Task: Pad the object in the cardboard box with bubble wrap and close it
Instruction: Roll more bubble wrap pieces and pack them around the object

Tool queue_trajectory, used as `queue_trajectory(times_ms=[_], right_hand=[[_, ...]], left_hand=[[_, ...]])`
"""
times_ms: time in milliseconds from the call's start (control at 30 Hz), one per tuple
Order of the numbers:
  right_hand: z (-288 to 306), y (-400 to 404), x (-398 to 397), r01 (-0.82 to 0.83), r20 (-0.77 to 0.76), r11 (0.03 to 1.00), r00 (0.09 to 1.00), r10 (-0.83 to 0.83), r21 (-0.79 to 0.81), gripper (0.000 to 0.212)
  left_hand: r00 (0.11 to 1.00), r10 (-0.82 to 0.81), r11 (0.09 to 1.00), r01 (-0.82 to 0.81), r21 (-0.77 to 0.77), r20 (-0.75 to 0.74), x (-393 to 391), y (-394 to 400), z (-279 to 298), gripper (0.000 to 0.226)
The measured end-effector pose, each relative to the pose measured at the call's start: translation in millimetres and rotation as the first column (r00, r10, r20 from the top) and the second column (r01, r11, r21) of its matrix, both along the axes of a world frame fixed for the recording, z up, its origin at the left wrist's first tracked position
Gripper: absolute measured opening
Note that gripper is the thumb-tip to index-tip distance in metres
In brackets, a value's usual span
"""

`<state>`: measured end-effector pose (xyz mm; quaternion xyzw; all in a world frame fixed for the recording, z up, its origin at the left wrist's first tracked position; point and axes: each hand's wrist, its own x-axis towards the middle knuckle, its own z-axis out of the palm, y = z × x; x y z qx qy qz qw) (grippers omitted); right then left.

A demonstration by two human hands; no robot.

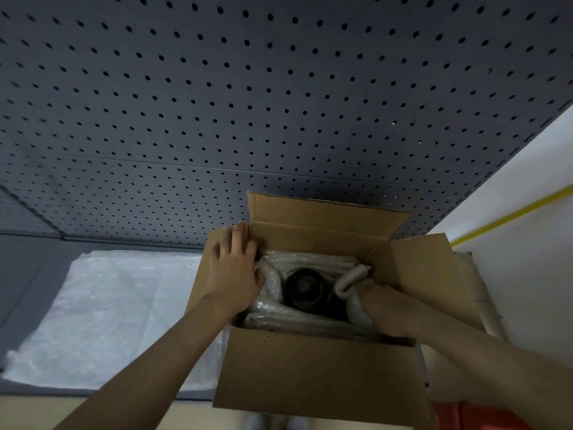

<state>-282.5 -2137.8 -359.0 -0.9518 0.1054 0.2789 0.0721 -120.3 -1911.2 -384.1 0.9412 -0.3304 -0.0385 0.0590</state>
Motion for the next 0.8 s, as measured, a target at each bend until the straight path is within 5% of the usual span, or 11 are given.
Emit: queue_trajectory(times_ms=[133, 333, 533, 667, 800], right_hand=[[1, -4, 6, 0.039, -0.057, 0.999, 0.998, -0.041, -0.028, 0.043], [-5, 2, 16, 0.03, -0.102, 0.988, 0.994, -0.046, -0.149, 0.059], [-12, 19, 20, 0.099, -0.003, 0.956, 0.995, -0.104, -0.275, 0.027], [-25, 18, 33, -0.105, -0.408, 0.959, 0.913, -0.012, -0.264, 0.033], [-36, 17, 30, -0.04, -0.351, 0.975, 0.936, -0.041, -0.22, 0.032]], left_hand=[[1.0, -0.001, 1.0, 0.001, 0.013, -0.018, -1, 0, 4, 0.058], [1.0, -0.011, 1.0, 0.011, -0.004, -0.024, -1, 2, 4, 0.057], [1.0, -0.015, 1.0, 0.014, -0.012, -0.025, 0, 3, -1, 0.056], [1.0, -0.01, 1.0, 0.009, -0.018, -0.027, 0, 3, -2, 0.057], [1.0, -0.002, 1.0, 0.002, -0.017, -0.029, 0, 3, -1, 0.058]])
